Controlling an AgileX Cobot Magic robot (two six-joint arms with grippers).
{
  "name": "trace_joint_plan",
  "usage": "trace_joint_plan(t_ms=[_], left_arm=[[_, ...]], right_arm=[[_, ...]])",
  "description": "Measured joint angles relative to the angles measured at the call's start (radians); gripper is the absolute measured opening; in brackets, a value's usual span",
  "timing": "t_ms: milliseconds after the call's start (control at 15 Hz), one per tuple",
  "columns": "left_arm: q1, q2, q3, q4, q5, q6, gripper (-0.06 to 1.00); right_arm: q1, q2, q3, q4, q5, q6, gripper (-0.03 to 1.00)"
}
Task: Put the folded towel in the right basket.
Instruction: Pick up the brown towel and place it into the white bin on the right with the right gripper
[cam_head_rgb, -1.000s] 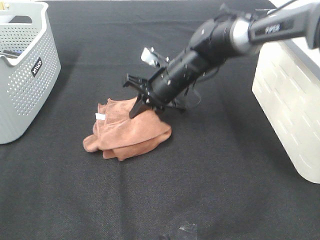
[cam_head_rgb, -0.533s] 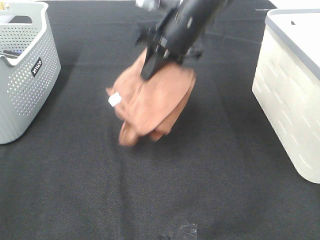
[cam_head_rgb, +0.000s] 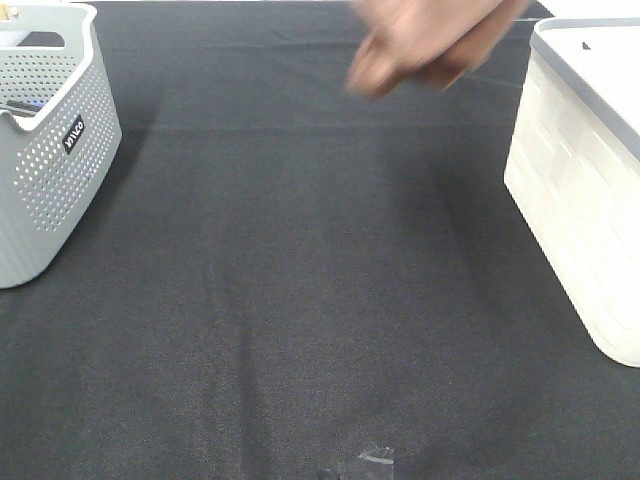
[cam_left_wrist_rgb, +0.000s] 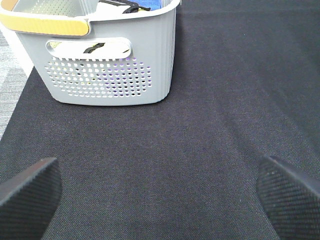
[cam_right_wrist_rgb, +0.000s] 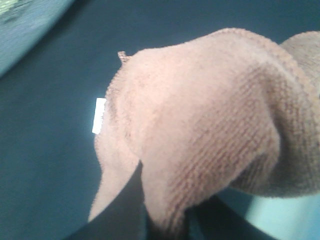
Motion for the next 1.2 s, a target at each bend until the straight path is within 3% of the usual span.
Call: trace_joint_plan(t_ms=[67,200,333,400,467,600,733,1067,1133,1200], left_arm=[[0.000,0.000,0.000,0.000,0.000,0.000,0.99],[0.000,0.000,0.000,0.000,0.000,0.000,0.99],[0.000,0.000,0.000,0.000,0.000,0.000,0.99],[0.000,0.000,0.000,0.000,0.000,0.000,0.99],[0.000,0.000,0.000,0.000,0.000,0.000,0.99],[0.000,0.000,0.000,0.000,0.000,0.000,0.99],[0.000,0.000,0.000,0.000,0.000,0.000,0.99],[0.000,0.000,0.000,0.000,0.000,0.000,0.99],[0.000,0.000,0.000,0.000,0.000,0.000,0.99],[0.000,0.000,0.000,0.000,0.000,0.000,0.99]], right_arm=[[-0.031,-0.030,0.000,-0.052,0.000,0.025,0.12],[-0.177,-0.054,0.000,-0.102,0.000,0.068,0.12],[-0.362,-0.046,0.000,-0.099,0.000,0.080,0.12],[-0.362,-0.046,0.000,-0.099,0.000,0.080,0.12],[-0.496,-0.029,0.000,-0.064,0.000,0.082,0.12],[-0.609,0.022,0.000,-0.014,0.001,0.111,0.12],[-0.661,0.098,0.000,-0.002,0.001,0.137,0.12],[-0.667,0.227,0.000,0.030,0.000,0.144,0.12],[-0.667,0.240,0.000,0.035,0.000,0.145,0.14],[-0.667,0.250,0.000,0.047,0.000,0.146,0.28]])
